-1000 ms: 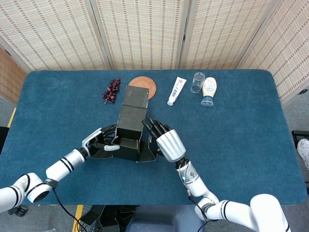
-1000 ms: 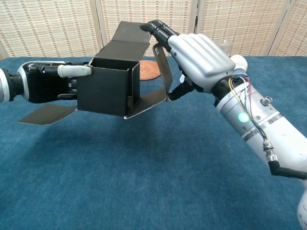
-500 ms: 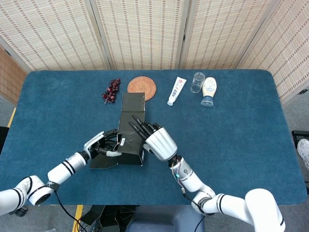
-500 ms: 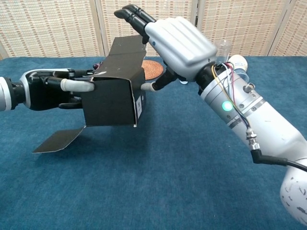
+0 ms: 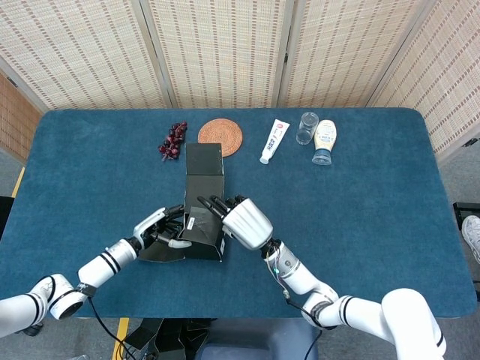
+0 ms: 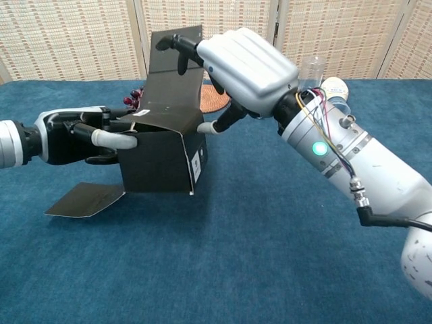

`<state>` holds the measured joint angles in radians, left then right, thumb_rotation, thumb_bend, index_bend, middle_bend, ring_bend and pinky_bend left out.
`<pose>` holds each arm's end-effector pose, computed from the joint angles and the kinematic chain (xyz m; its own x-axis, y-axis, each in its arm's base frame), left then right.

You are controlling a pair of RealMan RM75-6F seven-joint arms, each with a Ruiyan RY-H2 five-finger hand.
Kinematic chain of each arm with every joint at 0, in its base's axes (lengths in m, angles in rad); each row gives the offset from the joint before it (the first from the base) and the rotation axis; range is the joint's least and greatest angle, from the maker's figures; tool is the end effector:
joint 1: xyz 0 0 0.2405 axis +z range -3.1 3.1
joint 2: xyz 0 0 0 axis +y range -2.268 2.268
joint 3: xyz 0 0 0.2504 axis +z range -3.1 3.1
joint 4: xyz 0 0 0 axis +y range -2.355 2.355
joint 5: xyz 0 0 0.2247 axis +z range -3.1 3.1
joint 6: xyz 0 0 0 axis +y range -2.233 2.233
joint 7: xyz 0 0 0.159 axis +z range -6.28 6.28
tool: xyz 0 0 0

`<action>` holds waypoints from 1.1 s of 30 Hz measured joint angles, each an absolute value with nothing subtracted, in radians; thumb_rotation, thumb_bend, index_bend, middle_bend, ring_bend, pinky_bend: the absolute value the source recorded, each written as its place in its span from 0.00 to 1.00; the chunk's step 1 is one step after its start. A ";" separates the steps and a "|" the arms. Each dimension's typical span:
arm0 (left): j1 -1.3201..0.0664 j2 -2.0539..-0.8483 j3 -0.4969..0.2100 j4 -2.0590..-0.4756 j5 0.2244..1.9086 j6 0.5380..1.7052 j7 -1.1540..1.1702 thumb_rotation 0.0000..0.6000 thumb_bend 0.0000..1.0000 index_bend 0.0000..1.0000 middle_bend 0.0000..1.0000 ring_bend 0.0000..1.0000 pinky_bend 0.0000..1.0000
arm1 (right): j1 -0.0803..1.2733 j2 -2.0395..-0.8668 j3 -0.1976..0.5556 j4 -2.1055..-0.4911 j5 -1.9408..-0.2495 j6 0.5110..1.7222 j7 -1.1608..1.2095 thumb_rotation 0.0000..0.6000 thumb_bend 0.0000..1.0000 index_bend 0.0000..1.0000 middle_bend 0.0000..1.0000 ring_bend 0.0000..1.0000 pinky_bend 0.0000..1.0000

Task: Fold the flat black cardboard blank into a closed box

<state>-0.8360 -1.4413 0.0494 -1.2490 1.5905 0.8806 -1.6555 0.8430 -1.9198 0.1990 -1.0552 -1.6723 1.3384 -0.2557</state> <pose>-0.1813 0.3605 -0.0271 -0.6367 0.6723 0.3776 0.6772 0.2533 0.6908 -0.0357 -0.3367 -0.0725 0.3205 0.2741 0.9067 -0.5914 -0.6898 0.4176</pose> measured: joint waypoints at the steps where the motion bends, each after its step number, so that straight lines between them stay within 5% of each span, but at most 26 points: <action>1: -0.835 -1.447 0.049 -1.245 1.590 0.881 -1.643 1.00 0.14 0.25 0.28 0.67 0.93 | 0.844 -1.916 0.194 -1.057 -1.672 1.330 -0.257 1.00 0.00 0.18 0.33 0.64 0.72; 33: -0.781 -1.600 0.131 -1.035 1.658 0.960 -1.428 1.00 0.14 0.23 0.22 0.64 0.93 | 0.941 -1.938 0.081 -0.949 -1.726 1.141 -0.235 1.00 0.02 0.25 0.31 0.64 0.73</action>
<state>-0.7811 -1.6001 0.1305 -1.0348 1.6584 0.9605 -1.4282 0.9413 -1.9377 0.0813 -0.9491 -1.7256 1.1412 -0.2354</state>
